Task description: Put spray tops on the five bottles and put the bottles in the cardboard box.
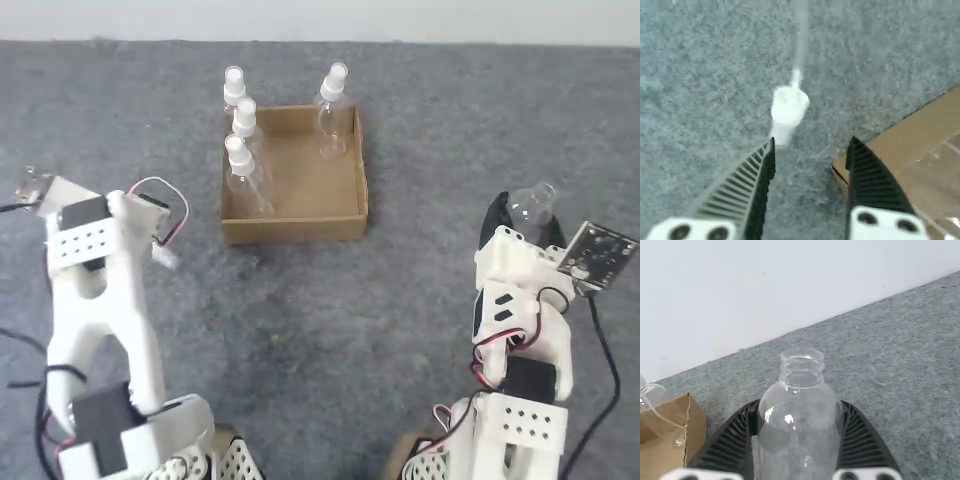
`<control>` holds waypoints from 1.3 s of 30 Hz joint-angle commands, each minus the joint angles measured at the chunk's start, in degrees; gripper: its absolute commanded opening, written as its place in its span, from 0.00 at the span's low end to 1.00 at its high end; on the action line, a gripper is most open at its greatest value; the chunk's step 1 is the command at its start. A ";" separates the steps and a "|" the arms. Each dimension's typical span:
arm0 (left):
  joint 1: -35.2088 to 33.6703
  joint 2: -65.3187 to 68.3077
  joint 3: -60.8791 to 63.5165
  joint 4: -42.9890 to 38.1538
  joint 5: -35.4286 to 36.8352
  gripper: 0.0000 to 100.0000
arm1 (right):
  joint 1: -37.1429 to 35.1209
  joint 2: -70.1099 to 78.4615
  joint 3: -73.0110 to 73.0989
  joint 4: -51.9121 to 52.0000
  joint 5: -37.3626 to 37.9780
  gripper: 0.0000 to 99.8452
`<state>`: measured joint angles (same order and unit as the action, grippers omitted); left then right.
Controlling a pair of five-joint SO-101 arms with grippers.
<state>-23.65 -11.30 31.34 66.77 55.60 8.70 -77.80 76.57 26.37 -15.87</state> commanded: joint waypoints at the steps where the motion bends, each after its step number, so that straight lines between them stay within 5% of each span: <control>1: -0.35 0.18 -4.53 1.58 1.49 0.24 | -0.57 -1.27 -0.88 -1.19 -0.09 0.04; 14: -0.44 -0.09 -9.10 8.97 -4.75 0.24 | -2.95 -1.63 0.44 -1.71 0.00 0.04; 39: -1.76 0.44 -5.67 2.73 -59.08 0.24 | -2.95 -1.63 0.53 -1.71 0.00 0.04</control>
<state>-24.97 -10.59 26.59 70.81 6.46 6.24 -77.80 77.89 26.37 -15.87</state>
